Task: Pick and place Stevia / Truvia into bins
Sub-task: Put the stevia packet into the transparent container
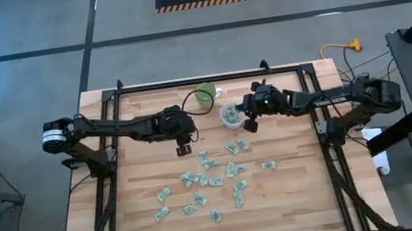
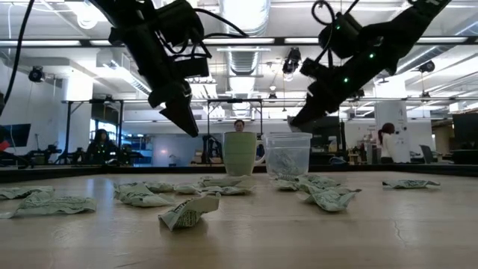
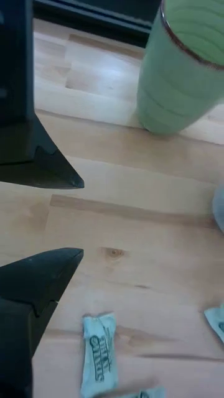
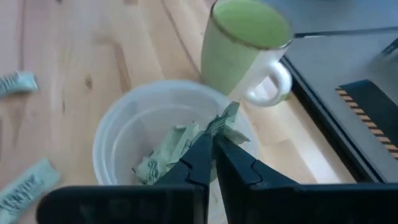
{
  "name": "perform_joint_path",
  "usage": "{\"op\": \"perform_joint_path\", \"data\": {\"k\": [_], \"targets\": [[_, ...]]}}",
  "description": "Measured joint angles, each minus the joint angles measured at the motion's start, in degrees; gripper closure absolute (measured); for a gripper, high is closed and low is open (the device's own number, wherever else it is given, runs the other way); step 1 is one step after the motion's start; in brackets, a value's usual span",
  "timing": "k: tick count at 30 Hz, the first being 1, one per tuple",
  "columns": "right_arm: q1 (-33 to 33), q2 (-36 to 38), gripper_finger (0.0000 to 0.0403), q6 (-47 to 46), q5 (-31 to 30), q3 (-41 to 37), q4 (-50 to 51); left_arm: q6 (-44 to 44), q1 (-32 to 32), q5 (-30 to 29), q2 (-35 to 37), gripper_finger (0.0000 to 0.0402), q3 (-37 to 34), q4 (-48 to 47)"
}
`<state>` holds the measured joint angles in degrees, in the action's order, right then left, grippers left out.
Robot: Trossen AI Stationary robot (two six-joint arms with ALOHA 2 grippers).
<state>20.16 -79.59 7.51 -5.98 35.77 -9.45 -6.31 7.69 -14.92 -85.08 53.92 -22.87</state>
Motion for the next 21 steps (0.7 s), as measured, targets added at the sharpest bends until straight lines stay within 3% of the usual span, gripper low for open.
{"op": "perform_joint_path", "data": {"k": [9,15,18,21], "targets": [[0.0,-2.64,0.0299,0.0,0.0,3.89,2.0,0.1,-1.64,1.28,0.0,0.0253,-1.1,2.0],[-2.14,0.38,0.0271,0.2,0.08,5.22,7.24,-2.63,-2.15,12.05,0.0,0.0253,-6.36,16.3],[-3.65,2.5,0.0269,0.22,0.22,5.22,9.95,-5.28,-2.34,17.09,0.0,0.0253,-8.18,18.35],[-5.17,4.67,0.0273,0.46,0.2,5.2,12.98,-8.52,-2.89,18.05,0.0,0.0253,-9.38,18.04]]}}
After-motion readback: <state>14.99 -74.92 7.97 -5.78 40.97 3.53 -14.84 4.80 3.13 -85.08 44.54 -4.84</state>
